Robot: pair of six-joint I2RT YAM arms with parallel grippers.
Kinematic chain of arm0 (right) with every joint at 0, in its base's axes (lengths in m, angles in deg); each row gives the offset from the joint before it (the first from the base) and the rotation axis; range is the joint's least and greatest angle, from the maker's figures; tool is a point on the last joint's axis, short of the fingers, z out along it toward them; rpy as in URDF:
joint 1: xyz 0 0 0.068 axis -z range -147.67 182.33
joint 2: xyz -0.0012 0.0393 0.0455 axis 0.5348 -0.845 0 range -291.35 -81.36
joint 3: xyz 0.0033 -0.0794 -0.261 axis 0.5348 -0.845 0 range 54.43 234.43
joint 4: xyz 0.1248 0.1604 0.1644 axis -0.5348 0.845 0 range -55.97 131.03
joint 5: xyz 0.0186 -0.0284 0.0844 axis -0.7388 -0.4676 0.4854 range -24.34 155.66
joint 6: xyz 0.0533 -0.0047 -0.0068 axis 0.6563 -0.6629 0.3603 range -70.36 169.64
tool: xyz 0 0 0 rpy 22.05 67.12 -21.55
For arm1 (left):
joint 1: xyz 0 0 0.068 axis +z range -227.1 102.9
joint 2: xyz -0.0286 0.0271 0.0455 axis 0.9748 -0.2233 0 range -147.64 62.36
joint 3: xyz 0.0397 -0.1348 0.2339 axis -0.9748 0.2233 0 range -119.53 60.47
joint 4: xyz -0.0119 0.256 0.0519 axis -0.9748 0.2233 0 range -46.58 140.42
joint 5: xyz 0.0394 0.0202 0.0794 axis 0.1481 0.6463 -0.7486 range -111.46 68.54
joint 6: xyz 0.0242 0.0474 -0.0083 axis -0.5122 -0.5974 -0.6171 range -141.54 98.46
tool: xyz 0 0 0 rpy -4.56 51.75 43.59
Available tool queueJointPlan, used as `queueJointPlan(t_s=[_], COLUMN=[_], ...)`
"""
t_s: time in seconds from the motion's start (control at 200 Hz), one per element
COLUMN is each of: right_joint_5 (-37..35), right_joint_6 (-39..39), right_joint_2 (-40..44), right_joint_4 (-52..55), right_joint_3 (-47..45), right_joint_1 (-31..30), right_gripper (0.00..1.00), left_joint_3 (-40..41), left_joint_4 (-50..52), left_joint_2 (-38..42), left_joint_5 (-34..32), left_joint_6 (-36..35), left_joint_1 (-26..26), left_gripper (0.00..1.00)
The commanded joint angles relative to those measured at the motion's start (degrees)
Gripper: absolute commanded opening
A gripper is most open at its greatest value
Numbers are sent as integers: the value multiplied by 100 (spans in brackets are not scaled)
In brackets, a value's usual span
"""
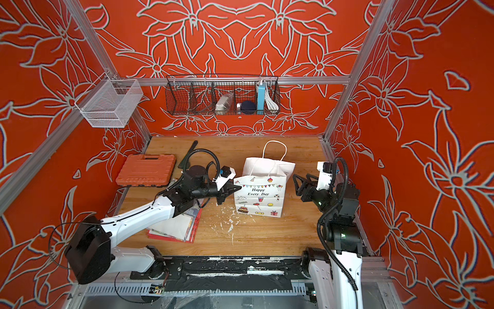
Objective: Put away the paper bag
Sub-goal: Pick up the paper bag from the center of the board, then adjust the paper bag at the center of the board.
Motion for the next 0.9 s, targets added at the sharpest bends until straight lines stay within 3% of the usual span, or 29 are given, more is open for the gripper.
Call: queueJointPlan(t_s=[0.0,0.125,0.31,0.54,0.616,0.671,0.896], right_joint_5=[604,456,-147,-1185,-1451,-1547,-1709], right_joint_6=[-278,-205,-478,-643,-799,-965,-1715], right_joint_2=[62,88,-18,-571,-857,-1084,-1532], right_joint_4=[-276,-556,-1001,-2076,-2564,-2891,-3999], right_joint_3=[166,-160,-888,-1873,-2232,-2435,-2800], right_joint_1=[-226,-704,-1865,-3149,-3553,-3739,-3792], right_gripper=[67,67,65,67,69,72,77], left_joint_3=[182,378,745,965,957,947,993], left_joint_4=[416,1058,1805,1980,1901,1840,1770], left_joint_2=[528,1104,1946,2151,2079,2037,2050], left_joint_5=[-497,-519,-273,283,366,387,334], left_joint_6=[-158,-136,-329,-400,-377,-340,-329], left_joint_1=[216,587,988,1277,1311,1327,1334], left_gripper=[0,0,0,0,4,13,32])
